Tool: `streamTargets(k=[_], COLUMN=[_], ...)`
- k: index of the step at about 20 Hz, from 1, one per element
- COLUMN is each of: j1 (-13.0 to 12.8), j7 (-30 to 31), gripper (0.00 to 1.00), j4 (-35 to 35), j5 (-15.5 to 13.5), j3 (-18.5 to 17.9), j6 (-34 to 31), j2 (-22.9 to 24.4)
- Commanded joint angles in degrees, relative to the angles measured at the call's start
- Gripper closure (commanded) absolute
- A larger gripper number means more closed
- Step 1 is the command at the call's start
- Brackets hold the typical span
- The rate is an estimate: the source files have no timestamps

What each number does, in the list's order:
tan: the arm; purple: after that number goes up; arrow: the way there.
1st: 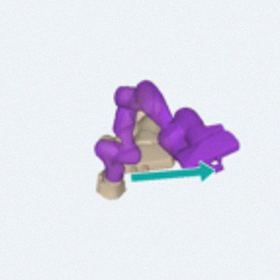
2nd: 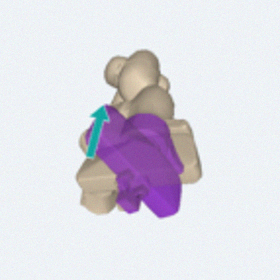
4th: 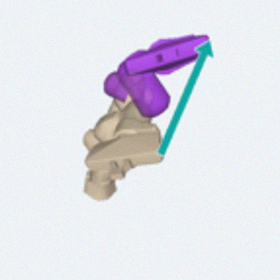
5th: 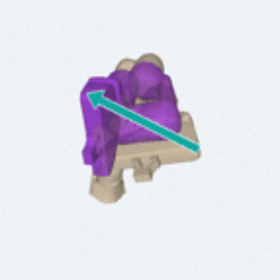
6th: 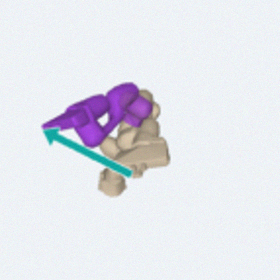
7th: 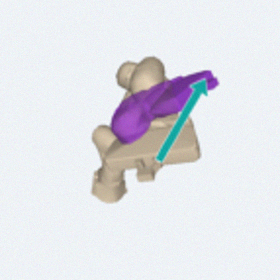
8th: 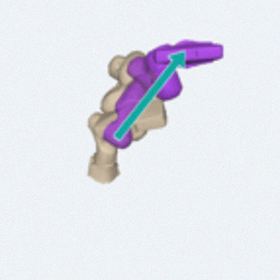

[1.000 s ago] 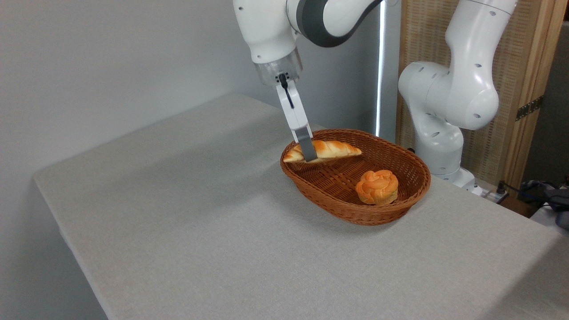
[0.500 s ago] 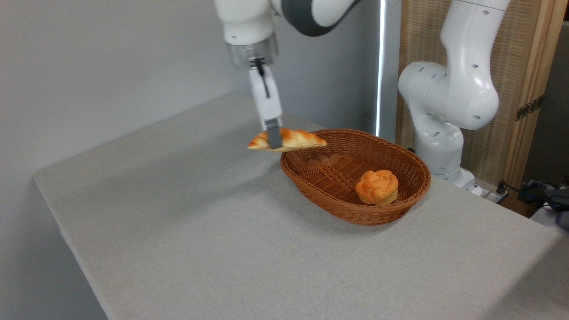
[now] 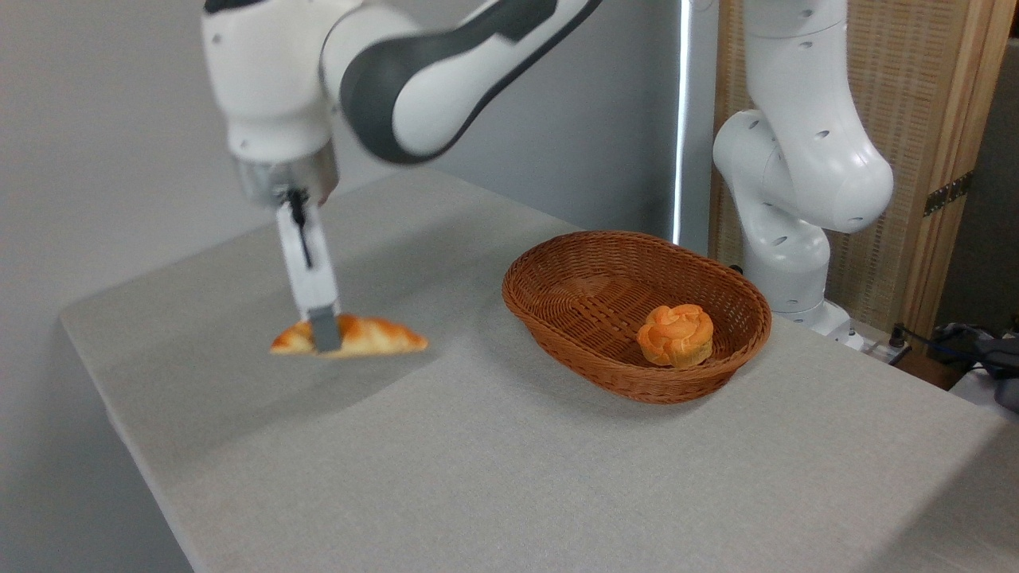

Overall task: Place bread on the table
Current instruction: 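Lift the braided roll out of the basket and carry it onto the table, then lower the roll onto the table and open the gripper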

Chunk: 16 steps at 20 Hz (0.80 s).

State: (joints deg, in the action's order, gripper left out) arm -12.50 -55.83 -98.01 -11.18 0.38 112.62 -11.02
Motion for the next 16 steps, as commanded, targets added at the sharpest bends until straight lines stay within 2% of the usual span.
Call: streamTargets(k=[1,3,6,7,16], j1=[-0.68,-0.68,-0.68,-0.68,-0.59], j7=[1.25,1.17,1.25,1.34,1.25], gripper=[0.46,0.35,0.04,0.0,0.0], j4=[2.04,1.95,1.95,1.95,1.95], j5=[-0.33,-0.16,4.92,5.72,5.82], j3=[-0.03,0.05,0.05,0.05,0.14], j6=[3.83,4.19,4.19,4.19,4.1], j2=[-3.47,-4.01,-4.01,-4.01,-3.66])
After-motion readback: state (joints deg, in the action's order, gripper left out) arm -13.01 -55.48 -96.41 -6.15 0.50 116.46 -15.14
